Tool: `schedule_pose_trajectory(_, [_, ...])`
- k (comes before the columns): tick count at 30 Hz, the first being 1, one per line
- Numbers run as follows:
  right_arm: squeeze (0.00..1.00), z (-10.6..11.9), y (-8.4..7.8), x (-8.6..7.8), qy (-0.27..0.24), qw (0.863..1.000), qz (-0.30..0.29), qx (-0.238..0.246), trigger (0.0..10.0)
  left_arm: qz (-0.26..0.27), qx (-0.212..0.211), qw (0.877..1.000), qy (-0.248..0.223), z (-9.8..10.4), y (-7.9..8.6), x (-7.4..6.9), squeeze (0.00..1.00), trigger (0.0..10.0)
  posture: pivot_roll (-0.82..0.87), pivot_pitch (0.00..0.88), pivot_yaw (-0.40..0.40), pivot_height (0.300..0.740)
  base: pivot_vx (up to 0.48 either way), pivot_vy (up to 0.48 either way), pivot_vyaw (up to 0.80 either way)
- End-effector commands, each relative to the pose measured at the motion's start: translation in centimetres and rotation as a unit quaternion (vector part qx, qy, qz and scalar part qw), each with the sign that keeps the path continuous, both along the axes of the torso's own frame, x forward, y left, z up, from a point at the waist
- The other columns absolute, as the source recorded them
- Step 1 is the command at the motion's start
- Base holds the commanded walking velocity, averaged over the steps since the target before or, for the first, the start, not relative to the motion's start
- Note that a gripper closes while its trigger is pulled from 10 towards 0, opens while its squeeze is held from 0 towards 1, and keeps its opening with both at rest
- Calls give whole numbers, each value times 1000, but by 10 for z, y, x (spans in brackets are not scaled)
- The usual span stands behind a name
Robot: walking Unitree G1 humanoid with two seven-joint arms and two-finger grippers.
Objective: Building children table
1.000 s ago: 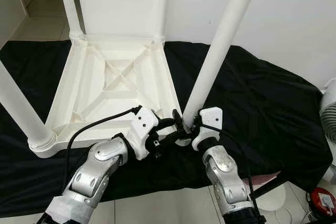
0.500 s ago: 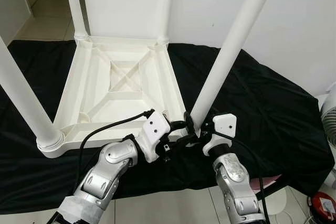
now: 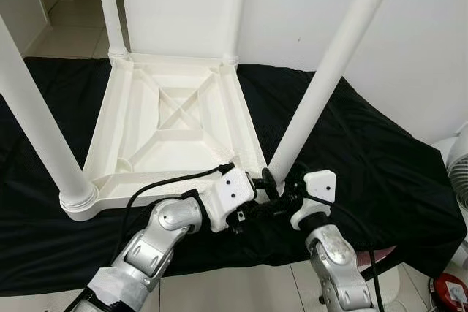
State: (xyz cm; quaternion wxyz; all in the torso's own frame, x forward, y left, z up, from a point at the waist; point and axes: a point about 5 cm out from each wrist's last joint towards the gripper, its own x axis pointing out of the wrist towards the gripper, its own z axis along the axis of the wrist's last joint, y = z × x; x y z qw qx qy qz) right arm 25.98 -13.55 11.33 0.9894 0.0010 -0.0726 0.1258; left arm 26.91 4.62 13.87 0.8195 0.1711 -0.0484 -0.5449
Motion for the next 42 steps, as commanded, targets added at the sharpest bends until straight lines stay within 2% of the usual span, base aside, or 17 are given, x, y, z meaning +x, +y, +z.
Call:
schedule_pose_trajectory(1, [0, -17, -16, -21, 16, 1000, 18, -17, 10000, 214, 54, 975, 7, -12, 54, 41, 0, 10000, 57, 24, -100, 740, 0, 0, 0])
schedule_pose_trajectory(6, [0, -23, -13, -27, 25, 998, 42, -30, 10000, 226, 63, 972, 12, -12, 56, 46, 0, 10000, 50, 32, -93, 740, 0, 0, 0])
schedule_pose_trajectory(10, [0, -24, -2, -29, 19, 996, 78, -50, 10000, 237, 71, 969, 14, -13, 57, 50, 0, 10000, 42, 43, -85, 740, 0, 0, 0])
schedule_pose_trajectory(14, [0, -24, 0, -30, 18, 995, 84, -50, 10000, 240, 73, 968, 15, -13, 56, 52, 0, 10000, 42, 43, -86, 740, 0, 0, 0])
schedule_pose_trajectory(19, [0, -26, 3, -36, 21, 992, 118, -48, 10000, 258, 75, 963, 16, -11, 60, 58, 0, 10000, 41, 57, -88, 740, 0, 0, 0])
schedule_pose_trajectory(21, [0, -26, 3, -36, 21, 992, 118, -48, 10000, 258, 75, 963, 16, -11, 60, 58, 0, 10000, 41, 57, -88, 740, 0, 0, 0])
schedule_pose_trajectory(26, [0, -26, -13, -37, 23, 995, 89, -39, 10000, 259, 79, 962, 16, -10, 67, 59, 0, 10000, 39, 68, -90, 740, 0, 0, 0])
schedule_pose_trajectory(29, [0, -26, -14, -37, 21, 995, 88, -37, 10000, 258, 79, 963, 16, -9, 68, 60, 0, 10000, 35, 73, -90, 740, 0, 0, 0])
schedule_pose_trajectory(32, [0, -25, -15, -39, 18, 995, 89, -36, 10000, 256, 70, 964, 17, -7, 68, 60, 0, 10000, 35, 73, -90, 740, 0, 0, 0])
schedule_pose_trajectory(33, [0, -25, -16, -40, 17, 995, 91, -37, 10000, 243, 49, 969, 18, -3, 67, 59, 0, 10000, 30, 76, -89, 740, 0, 0, 0])
schedule_pose_trajectory(34, [0, -24, -18, -42, 17, 995, 93, -35, 10000, 193, 12, 981, 15, 6, 61, 50, 0, 10000, 25, 82, -87, 740, 0, 0, 0])
schedule_pose_trajectory(35, [0, -24, -19, -43, 17, 995, 95, -34, 10000, 156, -13, 988, 10, 12, 57, 43, 0, 10000, 25, 82, -87, 740, 0, 0, 0])
schedule_pose_trajectory(36, [0, -24, -19, -43, 17, 995, 95, -34, 10000, 156, -13, 988, 10, 12, 57, 43, 0, 10000, 25, 82, -87, 740, 0, 0, 0])
schedule_pose_trajectory(38, [0, -25, -21, -43, 18, 994, 97, -36, 10000, 112, -44, 993, 13, 19, 54, 35, 0, 10000, 26, 83, -86, 740, 0, 0, 0])
schedule_pose_trajectory(42, [0, -25, -23, -43, 20, 995, 96, -35, 10000, 104, -63, 993, 13, 23, 54, 33, 0, 10000, 26, 84, -86, 740, 0, 0, 0])
